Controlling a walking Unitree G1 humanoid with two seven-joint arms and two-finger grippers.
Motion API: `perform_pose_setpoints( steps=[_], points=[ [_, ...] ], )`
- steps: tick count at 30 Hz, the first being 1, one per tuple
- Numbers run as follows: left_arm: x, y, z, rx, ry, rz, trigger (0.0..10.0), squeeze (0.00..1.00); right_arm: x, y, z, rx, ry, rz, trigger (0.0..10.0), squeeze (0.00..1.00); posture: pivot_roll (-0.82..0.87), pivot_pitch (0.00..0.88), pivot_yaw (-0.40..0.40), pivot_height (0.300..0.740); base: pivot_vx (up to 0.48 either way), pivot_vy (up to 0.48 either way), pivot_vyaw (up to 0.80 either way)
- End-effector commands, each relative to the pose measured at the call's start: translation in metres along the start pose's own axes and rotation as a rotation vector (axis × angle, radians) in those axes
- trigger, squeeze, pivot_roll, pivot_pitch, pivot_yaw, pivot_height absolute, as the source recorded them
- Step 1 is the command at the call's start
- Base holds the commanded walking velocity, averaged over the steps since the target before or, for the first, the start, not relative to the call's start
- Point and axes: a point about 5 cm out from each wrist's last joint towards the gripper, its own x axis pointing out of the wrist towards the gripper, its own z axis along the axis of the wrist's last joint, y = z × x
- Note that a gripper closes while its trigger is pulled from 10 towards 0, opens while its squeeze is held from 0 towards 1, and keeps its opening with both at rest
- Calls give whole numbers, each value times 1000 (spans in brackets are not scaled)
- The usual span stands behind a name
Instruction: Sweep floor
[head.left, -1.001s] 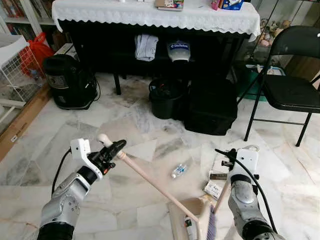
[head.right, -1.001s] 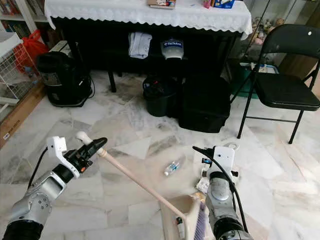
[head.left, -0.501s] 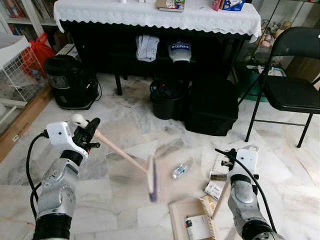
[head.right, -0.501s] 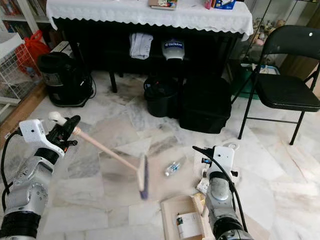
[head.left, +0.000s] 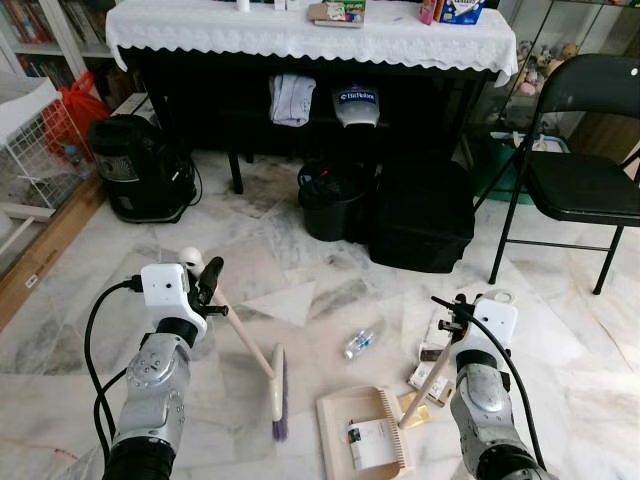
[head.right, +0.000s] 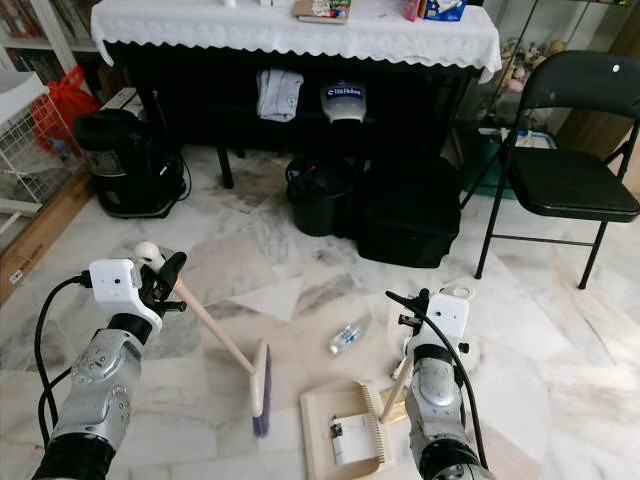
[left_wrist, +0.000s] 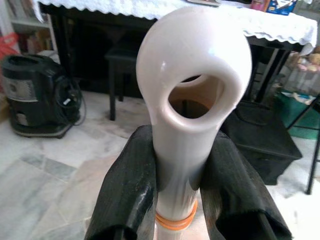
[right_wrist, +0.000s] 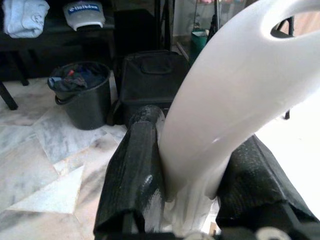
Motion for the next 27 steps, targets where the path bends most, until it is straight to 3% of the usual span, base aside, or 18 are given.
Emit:
perform_pose_setpoints(
  steps=[1,10,19,27],
  points=[
    [3,1,10,44,-64,3,10000,0,2,-4,11,20,-70,-8,10000,0,-81,0,-25,740,0,0,0],
    [3,3,11,175,-102,25,10000,0,4,-9,18,53,-114,-15,10000,0,-87,0,-28,740,0,0,0],
    [-8,-17,-3,125,-90,23,10000,0,3,-11,35,116,-217,-2,10000,0,-100,0,-28,740,0,0,0],
    [-11,-17,-2,134,-102,29,10000,0,-5,-17,44,148,-279,3,10000,0,-107,0,-22,740,0,0,0]
  ],
)
